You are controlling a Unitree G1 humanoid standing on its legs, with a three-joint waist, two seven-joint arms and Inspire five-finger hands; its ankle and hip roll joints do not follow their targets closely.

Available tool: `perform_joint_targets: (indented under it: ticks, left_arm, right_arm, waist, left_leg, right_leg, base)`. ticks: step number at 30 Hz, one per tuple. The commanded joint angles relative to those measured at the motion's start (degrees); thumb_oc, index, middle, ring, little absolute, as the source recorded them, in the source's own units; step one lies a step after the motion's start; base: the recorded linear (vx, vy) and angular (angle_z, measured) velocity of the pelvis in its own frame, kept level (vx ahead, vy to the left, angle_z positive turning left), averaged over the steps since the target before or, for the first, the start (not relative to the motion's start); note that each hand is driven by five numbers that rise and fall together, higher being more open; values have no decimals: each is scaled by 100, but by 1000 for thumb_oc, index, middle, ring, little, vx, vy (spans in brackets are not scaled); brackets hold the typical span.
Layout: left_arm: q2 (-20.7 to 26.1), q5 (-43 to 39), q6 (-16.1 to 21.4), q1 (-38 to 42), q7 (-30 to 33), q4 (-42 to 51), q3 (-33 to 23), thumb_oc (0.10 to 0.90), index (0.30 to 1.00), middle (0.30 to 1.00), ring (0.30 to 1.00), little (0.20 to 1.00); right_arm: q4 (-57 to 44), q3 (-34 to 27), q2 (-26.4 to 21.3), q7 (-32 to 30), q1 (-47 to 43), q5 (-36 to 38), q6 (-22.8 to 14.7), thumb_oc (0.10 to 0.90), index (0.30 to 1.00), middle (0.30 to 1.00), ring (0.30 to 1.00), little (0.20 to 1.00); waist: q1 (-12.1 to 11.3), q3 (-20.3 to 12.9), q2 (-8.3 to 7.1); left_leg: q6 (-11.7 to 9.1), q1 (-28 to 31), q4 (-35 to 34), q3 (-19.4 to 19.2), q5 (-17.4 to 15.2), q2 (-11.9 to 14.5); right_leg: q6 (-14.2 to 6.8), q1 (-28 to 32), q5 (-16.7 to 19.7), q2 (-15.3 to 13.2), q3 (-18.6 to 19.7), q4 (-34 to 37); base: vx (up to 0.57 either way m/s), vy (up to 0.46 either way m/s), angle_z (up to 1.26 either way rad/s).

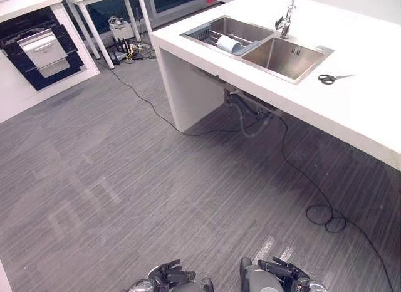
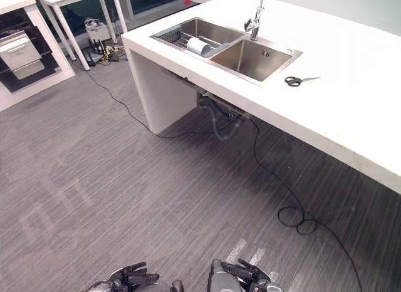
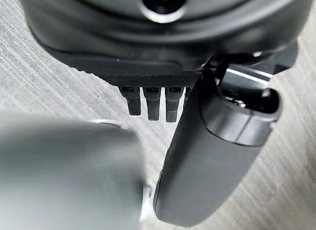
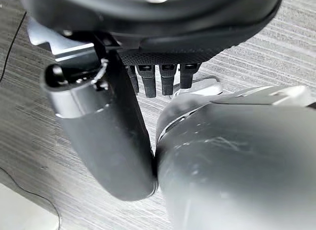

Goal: Place the dishes in the dishwasher.

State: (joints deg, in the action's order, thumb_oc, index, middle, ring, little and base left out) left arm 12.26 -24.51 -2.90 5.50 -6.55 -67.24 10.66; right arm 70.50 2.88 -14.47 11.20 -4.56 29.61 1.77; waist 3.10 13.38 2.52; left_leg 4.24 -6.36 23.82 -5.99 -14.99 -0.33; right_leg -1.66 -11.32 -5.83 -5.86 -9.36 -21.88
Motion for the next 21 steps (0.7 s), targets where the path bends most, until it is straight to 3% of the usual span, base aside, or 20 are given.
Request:
perform_joint_targets:
  ticks: [1,3,5,7,8,10,14,15,17,18,19,21]
  left_arm:
    - [8,48,66,103,-61,80,-38,800,900,900,900,900]
    - [-76,201,167,179,-108,13,2,800,900,900,900,900]
    - [-91,180,80,209,-103,18,-28,800,900,900,900,900]
    - [-80,263,7,203,-135,12,-88,800,900,900,900,900]
    - [-59,483,15,200,-162,-38,-107,800,900,900,900,900]
    - [0,575,-2,212,-200,-49,-27,800,900,900,900,900]
    - [82,680,94,184,-290,-139,129,800,900,900,900,900]
    - [160,639,36,212,-227,-166,185,800,900,900,900,900]
    - [237,523,45,219,-296,-188,179,800,900,900,900,900]
    - [259,511,9,248,-336,-160,128,800,900,900,900,900]
    - [273,527,-66,332,-312,-47,83,800,900,900,900,900]
    - [259,544,-72,359,-282,-19,56,800,900,900,900,900]
  right_arm:
    - [119,164,-287,-287,50,-195,52,800,900,900,900,900]
    - [80,130,-404,-395,78,-43,131,800,900,900,900,900]
    - [61,54,-394,-474,72,-49,151,800,900,900,900,900]
    - [69,40,-372,-589,58,31,120,800,900,900,900,900]
    - [57,0,-387,-655,32,-229,58,800,900,900,900,900]
    - [0,10,-366,-677,36,-586,27,800,900,900,900,900]
    - [-19,-21,-337,-803,81,-320,-7,800,900,900,900,900]
    - [34,-75,-337,-705,61,-359,-38,800,900,900,900,900]
    - [105,-45,-338,-612,64,-402,-111,800,900,900,900,900]
    - [116,-8,-336,-590,73,-399,-148,800,900,900,900,900]
    - [122,5,-357,-549,30,-286,-165,800,900,900,900,900]
    - [144,17,-379,-507,-14,-204,-166,800,900,900,900,900]
  waist:
    - [41,290,150]
    - [14,364,201]
    - [-14,328,209]
    - [-82,299,167]
    - [-173,239,144]
    - [-198,200,125]
    - [-192,161,103]
    - [-168,185,106]
    - [-47,236,97]
    - [1,274,97]
    - [30,371,56]
    - [81,426,-49]
  left_leg:
    - [-769,-518,-663,302,941,865]
    - [-905,-1080,-663,227,1254,1171]
    - [-869,-1107,-663,124,1200,1167]
    - [-833,-1055,-663,137,1134,1038]
    - [-738,-974,-663,251,1049,803]
    - [-571,-795,-663,173,884,604]
    - [-216,-557,-663,65,634,291]
    - [-51,-402,-663,-11,460,188]
    - [16,-260,-663,20,345,101]
    - [8,-187,-663,45,305,64]
    - [-23,-155,-663,36,260,14]
    - [-19,-113,-663,-14,190,-107]
  right_leg:
    - [-97,979,-772,331,-150,469]
    - [-43,1216,-1008,281,-152,469]
    - [-119,1352,-1086,152,-185,469]
    - [-200,1463,-1119,-1,-208,469]
    - [-286,1582,-1098,-133,-207,469]
    - [-327,1811,-960,-255,-312,469]
    - [-389,1544,-466,-461,-404,-635]
    - [-342,1167,-298,-405,-448,-1167]
    - [-273,723,-439,71,-327,-1104]
    - [-219,539,-478,244,-366,-892]
    - [-177,464,-429,360,-513,21]
    - [-275,181,-181,240,-464,469]
  base:
    - [184,255,55]
    - [324,420,86]
    - [331,414,51]
    - [304,387,13]
    - [346,460,-21]
    - [361,480,-35]
    - [252,362,-16]
    - [207,276,-19]
    - [240,180,-18]
    - [262,39,-27]
    - [178,-10,-12]
    - [138,-44,-3]
